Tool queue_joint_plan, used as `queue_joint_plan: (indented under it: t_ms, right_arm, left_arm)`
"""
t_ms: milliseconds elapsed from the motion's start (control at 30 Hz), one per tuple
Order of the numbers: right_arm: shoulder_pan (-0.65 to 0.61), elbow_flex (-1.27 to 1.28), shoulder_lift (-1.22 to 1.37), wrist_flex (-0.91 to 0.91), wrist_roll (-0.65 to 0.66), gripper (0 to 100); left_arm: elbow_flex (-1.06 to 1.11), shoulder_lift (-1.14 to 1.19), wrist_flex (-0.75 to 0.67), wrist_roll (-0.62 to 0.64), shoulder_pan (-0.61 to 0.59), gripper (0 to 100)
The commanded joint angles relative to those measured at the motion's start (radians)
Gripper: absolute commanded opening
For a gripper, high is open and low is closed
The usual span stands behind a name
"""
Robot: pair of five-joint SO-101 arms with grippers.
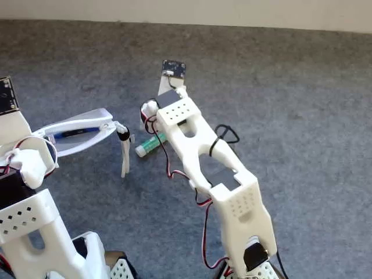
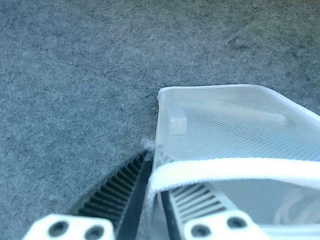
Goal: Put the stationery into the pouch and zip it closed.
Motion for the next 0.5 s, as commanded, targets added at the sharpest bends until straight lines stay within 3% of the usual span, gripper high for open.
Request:
queue_joint_plan:
  t_ms: [0, 467]
  right_arm:
    - [0.008, -0.073, 0.062, 0.085, -0.009, 14.2]
    - [0.008, -0.289, 0.206, 0.344, -0.078, 10.6]
  left_arm:
    - [-0.008, -0.012, -0.002, 0.011, -0.018, 1]
    - [-0.008, -0.012, -0.002, 0.011, -0.012, 1]
